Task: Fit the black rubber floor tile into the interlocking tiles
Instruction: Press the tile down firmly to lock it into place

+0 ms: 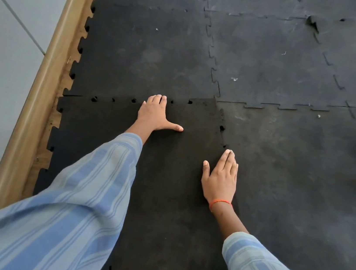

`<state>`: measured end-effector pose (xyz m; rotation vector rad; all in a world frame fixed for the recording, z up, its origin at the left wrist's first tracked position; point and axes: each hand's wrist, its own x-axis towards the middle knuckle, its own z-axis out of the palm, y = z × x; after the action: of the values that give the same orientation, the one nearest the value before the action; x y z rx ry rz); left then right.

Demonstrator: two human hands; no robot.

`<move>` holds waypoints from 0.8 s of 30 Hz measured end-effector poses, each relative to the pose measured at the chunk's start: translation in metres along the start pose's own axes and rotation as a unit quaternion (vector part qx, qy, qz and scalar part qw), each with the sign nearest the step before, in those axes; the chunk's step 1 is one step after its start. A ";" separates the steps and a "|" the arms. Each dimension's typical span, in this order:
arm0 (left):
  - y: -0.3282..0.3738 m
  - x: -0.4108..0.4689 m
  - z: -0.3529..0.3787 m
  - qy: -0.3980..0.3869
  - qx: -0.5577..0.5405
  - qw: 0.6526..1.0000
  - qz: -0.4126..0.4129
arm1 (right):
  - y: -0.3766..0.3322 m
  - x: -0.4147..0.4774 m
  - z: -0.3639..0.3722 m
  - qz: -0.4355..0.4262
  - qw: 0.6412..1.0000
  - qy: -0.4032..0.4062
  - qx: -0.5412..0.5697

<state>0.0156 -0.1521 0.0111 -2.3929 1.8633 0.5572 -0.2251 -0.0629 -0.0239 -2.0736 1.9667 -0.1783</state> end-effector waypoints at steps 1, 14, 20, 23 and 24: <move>0.001 -0.002 -0.002 -0.005 0.002 1.000 0.002 | 0.000 -0.003 0.000 0.004 1.000 -0.001 0.001; 0.002 0.012 -0.001 -0.153 0.045 0.987 -0.028 | -0.015 0.048 -0.006 -0.033 0.997 -0.035 -0.056; -0.001 0.013 0.003 -0.172 0.037 0.984 -0.018 | -0.033 0.109 -0.013 -0.166 0.976 -0.111 -0.085; -0.002 0.015 0.003 -0.178 0.036 0.983 -0.014 | -0.043 0.136 -0.010 -0.195 0.961 -0.148 -0.126; -0.002 0.016 0.002 -0.180 0.033 0.983 -0.015 | -0.045 0.146 -0.010 -0.202 0.956 -0.168 -0.130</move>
<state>0.0204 -0.1661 0.0037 -2.1008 1.6607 0.8450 -0.1752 -0.2078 -0.0163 -2.4584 1.4163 0.3514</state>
